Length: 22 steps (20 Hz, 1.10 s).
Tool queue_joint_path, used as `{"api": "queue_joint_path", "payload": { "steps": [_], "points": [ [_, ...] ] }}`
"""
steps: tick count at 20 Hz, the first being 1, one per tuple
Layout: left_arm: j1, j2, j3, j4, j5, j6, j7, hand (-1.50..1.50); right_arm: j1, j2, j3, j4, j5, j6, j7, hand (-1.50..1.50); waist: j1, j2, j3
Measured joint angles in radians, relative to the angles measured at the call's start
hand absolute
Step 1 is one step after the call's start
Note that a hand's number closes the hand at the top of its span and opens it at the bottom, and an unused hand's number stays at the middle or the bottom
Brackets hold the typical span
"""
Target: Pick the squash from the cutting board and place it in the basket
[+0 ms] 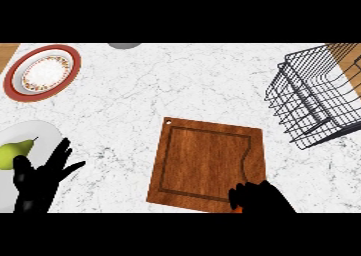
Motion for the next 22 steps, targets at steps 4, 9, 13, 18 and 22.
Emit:
{"api": "queue_joint_path", "payload": {
  "steps": [4,9,13,18,22],
  "points": [
    [0.012,0.002,0.008,-0.016,0.003,0.002,0.003,0.00,0.105,0.074,-0.054,-0.151,-0.117,-0.110,0.012,1.50,-0.009,0.004,0.002],
    [0.014,-0.003,0.007,-0.018,0.001,0.002,0.003,0.00,0.169,0.155,-0.149,-0.377,-0.264,-0.204,0.024,1.50,-0.009,0.006,0.001],
    [0.009,-0.005,0.002,-0.021,-0.003,-0.005,0.001,0.00,0.139,0.192,-0.258,-0.411,-0.291,-0.221,0.063,1.50,0.002,0.008,-0.001],
    [0.014,-0.011,-0.005,-0.032,-0.003,-0.014,-0.006,0.00,0.058,0.199,-0.426,-0.423,-0.313,-0.189,0.141,1.50,0.010,0.009,-0.002],
    [0.009,-0.013,-0.007,-0.039,-0.009,-0.006,0.008,0.00,-0.048,0.216,-0.547,-0.422,-0.335,-0.147,0.223,1.50,0.015,0.009,-0.003]
  ]
}}
